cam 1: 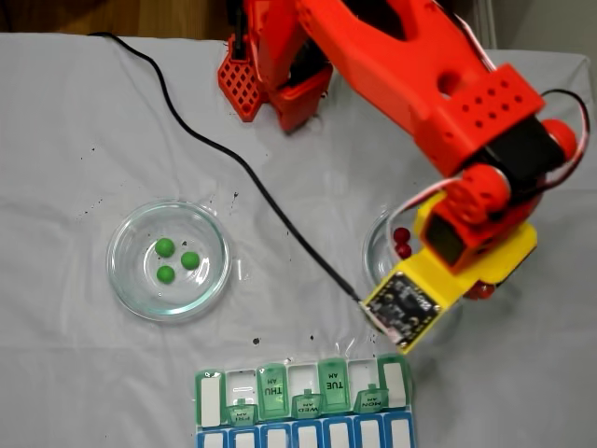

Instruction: Sort medicines into box.

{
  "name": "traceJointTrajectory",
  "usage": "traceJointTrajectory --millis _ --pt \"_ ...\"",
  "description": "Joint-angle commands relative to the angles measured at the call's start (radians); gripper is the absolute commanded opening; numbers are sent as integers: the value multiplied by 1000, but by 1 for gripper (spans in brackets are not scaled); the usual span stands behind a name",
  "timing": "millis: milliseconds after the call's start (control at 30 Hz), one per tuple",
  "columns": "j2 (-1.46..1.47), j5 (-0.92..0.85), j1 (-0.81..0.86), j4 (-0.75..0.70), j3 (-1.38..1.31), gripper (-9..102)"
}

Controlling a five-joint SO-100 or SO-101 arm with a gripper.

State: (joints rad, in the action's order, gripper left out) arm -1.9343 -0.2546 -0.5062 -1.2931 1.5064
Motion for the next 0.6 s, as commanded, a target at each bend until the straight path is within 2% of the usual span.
traceJointTrajectory --millis 0,200,567 --pt "-123 -32 81 97 17 0" --pt "-80 -63 164 279 121 0" --pt "29 -84 224 370 118 0"
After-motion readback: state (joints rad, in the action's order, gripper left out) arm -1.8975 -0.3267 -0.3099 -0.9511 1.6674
